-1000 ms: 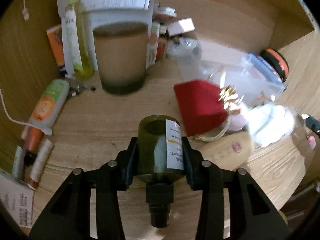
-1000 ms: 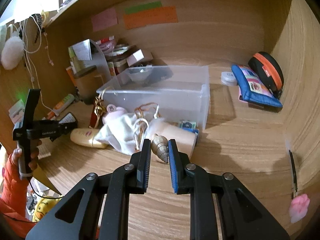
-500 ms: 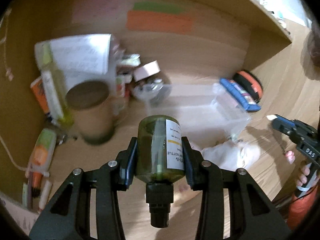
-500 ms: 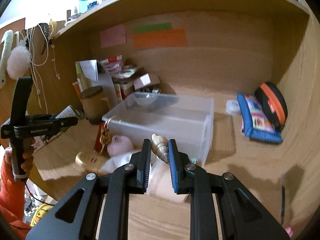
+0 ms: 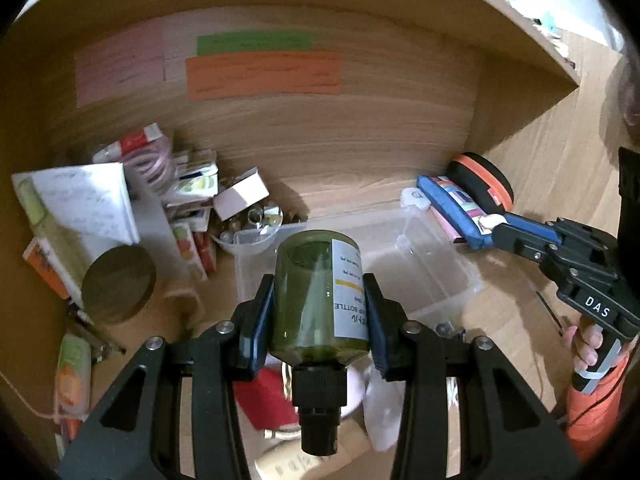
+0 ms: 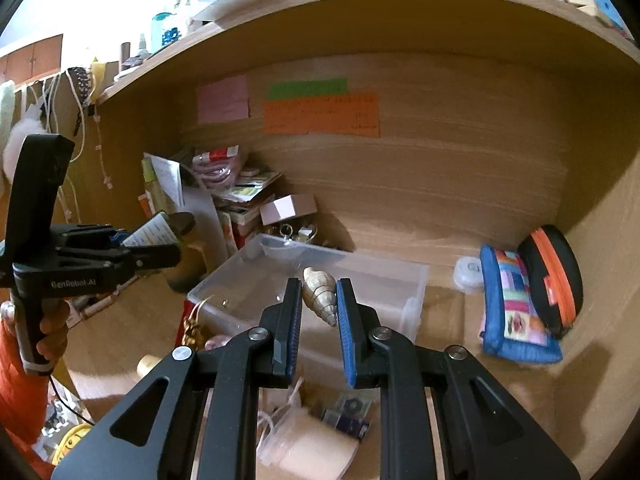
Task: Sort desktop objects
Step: 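Carry the green bottle and seashell over the clear plastic box with both grippers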
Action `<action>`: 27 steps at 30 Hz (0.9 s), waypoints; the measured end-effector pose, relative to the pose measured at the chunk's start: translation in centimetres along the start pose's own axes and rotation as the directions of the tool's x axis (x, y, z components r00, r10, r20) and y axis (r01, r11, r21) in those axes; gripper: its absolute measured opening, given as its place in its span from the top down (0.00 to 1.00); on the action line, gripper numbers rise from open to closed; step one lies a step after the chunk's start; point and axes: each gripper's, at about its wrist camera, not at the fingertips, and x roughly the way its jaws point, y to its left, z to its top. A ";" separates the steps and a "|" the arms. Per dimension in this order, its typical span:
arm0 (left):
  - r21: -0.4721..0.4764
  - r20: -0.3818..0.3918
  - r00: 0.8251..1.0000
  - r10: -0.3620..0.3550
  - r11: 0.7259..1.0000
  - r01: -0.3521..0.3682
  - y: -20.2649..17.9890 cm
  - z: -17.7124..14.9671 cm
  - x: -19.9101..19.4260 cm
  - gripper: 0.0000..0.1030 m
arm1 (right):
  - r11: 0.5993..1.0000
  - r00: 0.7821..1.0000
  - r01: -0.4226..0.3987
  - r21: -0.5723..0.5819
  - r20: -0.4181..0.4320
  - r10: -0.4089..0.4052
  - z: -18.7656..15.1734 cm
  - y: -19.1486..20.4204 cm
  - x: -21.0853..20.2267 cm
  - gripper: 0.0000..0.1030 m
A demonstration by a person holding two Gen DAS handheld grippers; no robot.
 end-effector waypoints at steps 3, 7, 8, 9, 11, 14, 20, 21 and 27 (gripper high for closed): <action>0.001 -0.018 1.000 0.008 1.000 -0.008 -0.1 0.7 1.6 0.60 | 1.000 1.000 -0.007 0.001 -0.015 0.007 0.8 -0.5 1.4 0.85; -0.016 -0.049 0.999 0.000 1.000 -0.001 0.3 1.3 3.8 0.60 | 1.000 0.999 -0.017 -0.001 -0.045 0.017 1.4 -1.1 3.6 0.85; -0.017 -0.055 0.998 -0.009 1.000 0.008 0.3 1.4 4.3 0.60 | 1.000 0.998 -0.018 -0.002 -0.054 0.017 1.5 -1.3 4.2 0.85; -0.017 -0.059 0.998 -0.013 1.000 0.012 0.3 1.5 4.7 0.60 | 1.000 0.998 -0.019 -0.005 -0.067 0.018 1.6 -1.5 4.9 0.85; -0.012 -0.067 0.998 -0.010 1.000 0.009 0.4 1.7 5.6 0.60 | 1.000 0.996 -0.020 -0.007 -0.087 0.020 1.5 -1.6 6.1 0.85; -0.013 -0.094 0.995 -0.013 1.000 0.012 0.6 1.8 7.4 0.60 | 1.000 0.993 -0.021 -0.013 -0.118 0.020 1.5 -1.7 7.7 0.85; -0.024 -0.158 0.987 -0.015 1.000 0.011 1.4 1.3 10.7 0.60 | 0.999 0.980 -0.028 -0.030 -0.195 0.022 0.9 -1.4 11.1 0.85; -0.026 -0.164 0.986 -0.014 1.000 0.010 1.4 1.2 11.1 0.60 | 0.999 0.976 -0.030 -0.033 -0.215 0.022 0.6 -1.4 11.8 0.85; -0.057 -0.222 0.975 -0.033 0.998 0.020 2.6 0.4 13.4 0.60 | 0.999 0.958 -0.047 -0.027 -0.284 0.037 -0.3 -1.5 14.2 0.85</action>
